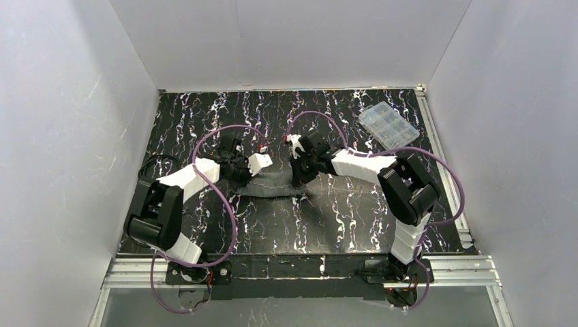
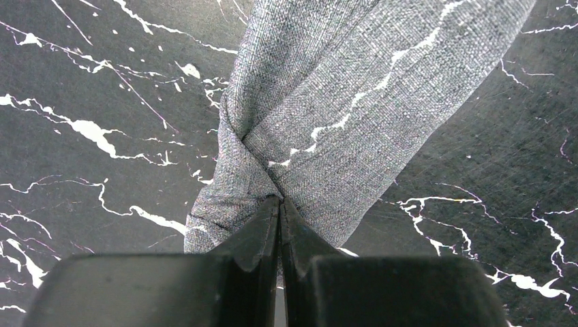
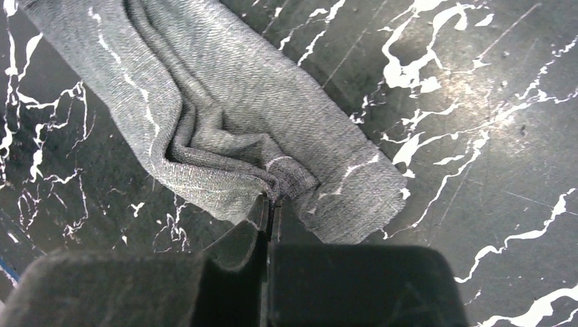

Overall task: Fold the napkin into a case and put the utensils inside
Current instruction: Fold the smaller rectangle-folded napkin at the center of the board.

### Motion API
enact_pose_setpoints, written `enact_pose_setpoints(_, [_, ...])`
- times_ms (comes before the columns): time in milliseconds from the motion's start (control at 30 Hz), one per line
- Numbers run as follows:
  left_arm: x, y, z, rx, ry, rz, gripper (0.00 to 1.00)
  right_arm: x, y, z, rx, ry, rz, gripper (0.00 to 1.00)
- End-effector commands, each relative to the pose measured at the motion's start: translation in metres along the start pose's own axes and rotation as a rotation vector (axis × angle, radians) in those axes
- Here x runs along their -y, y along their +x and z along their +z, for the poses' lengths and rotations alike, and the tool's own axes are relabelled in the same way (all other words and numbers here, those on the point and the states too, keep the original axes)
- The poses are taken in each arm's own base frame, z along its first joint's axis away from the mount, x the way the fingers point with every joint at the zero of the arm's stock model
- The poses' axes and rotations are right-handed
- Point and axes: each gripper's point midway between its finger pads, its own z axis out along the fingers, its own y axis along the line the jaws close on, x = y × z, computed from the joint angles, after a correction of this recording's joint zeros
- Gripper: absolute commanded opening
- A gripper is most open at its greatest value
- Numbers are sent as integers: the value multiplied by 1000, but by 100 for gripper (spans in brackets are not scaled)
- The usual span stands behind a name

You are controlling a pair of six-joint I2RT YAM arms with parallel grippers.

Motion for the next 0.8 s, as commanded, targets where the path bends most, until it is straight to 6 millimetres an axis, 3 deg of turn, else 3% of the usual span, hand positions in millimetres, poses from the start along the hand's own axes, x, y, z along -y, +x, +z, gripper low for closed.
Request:
enact_pose_setpoints(0, [24,16,-1,-48,72,7,0,14,-22,4,50,21,22,1])
enact_pose_setpoints(100, [24,15,-2,-49,71,26,0,25,-21,14,39,37,63,1])
enact_pose_setpoints(300, [15,5,-9,-28,28,7,0,44,5,31,-29,79,136,1])
enact_pose_setpoints(533, [0,-11,-24,21,25,-88,0,56,28,32,-55,134,163,1])
enact_pose_setpoints(767, [2,-9,-27,21,25,-63,0,60,30,27,-25,160,186,1])
